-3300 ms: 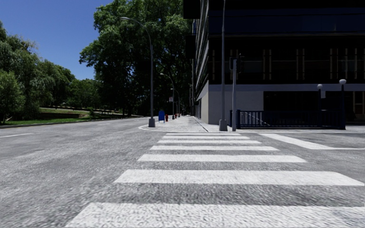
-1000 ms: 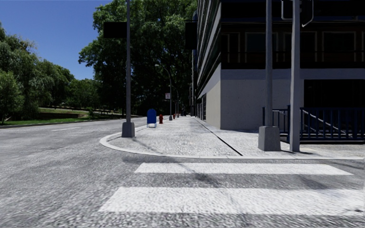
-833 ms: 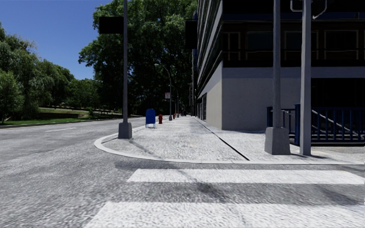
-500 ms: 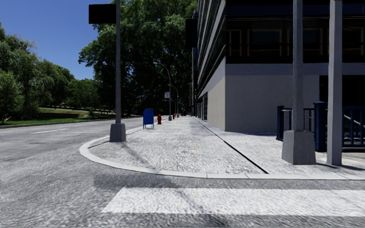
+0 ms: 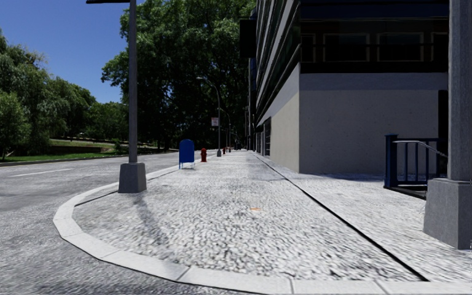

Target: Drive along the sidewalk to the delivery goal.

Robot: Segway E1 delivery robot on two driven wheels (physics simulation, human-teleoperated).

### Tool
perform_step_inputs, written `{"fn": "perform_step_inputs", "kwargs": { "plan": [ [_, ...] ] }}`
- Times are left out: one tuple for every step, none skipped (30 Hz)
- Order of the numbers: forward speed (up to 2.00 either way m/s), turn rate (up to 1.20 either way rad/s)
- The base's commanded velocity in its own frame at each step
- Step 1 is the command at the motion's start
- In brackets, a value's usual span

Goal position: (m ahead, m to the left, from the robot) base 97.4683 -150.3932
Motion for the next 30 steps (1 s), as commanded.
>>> {"fn": "perform_step_inputs", "kwargs": {
  "plan": [
    [2.0,0.0],
    [2.0,0.0],
    [2.0,0.0],
    [2.0,0.0],
    [2.0,0.0],
    [2.0,0.0],
    [2.0,0.0],
    [2.0,0.0],
    [2.0,0.0],
    [2.0,0.0],
    [2.0,0.0],
    [2.0,0.0],
    [2.0,0.0],
    [2.0,0.0],
    [2.0,0.0],
    [2.0,0.0],
    [2.0,0.0],
    [2.0,0.0],
    [2.0,0.0],
    [2.0,0.0],
    [2.0,0.0],
    [2.0,0.0],
    [2.0,0.0],
    [2.0,0.0],
    [2.0,0.0],
    [2.0,0.0],
    [2.0,0.0],
    [2.0,0.0],
    [2.0,0.0],
    [2.0,0.0]
  ]
}}
